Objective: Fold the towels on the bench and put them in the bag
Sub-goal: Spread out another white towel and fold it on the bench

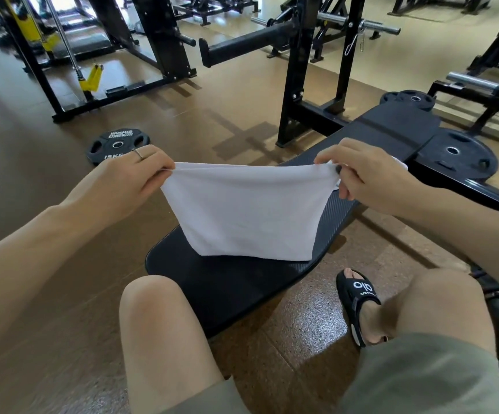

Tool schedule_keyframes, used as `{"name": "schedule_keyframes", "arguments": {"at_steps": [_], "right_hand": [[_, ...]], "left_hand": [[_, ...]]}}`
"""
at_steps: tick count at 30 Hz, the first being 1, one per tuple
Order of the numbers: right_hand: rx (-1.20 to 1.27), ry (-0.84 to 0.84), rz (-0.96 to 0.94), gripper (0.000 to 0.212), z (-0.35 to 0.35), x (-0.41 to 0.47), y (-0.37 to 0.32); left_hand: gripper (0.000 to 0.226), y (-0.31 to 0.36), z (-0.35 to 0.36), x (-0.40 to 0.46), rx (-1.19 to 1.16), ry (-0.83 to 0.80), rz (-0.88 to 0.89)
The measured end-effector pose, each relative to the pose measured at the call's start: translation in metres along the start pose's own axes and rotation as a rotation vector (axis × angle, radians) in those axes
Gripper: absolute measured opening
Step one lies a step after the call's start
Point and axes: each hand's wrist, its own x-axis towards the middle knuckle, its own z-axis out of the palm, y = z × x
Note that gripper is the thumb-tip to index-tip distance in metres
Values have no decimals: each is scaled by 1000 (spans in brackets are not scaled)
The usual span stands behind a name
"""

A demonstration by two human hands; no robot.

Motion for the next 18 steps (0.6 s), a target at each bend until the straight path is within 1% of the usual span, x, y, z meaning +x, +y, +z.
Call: {"name": "schedule_keyframes", "arguments": {"at_steps": [4, 7, 9, 13, 18], "right_hand": [[-16, -10, -88, 37, 1, -3, -1], [2, -40, -106, 32, 1, -6, -5], [34, -60, -90, 28, 2, -7, -7], [86, -81, -22, 25, 2, -10, -8], [129, -79, 45, 20, -1, -12, -12]], "left_hand": [[25, -3, -1, 0, 25, 5, 19], [25, -3, -2, 2, 12, 10, 13], [25, -4, -2, 3, 13, 12, 11], [25, -3, -5, 6, 22, 21, 1], [25, -3, -10, 7, 47, 28, -7]]}}
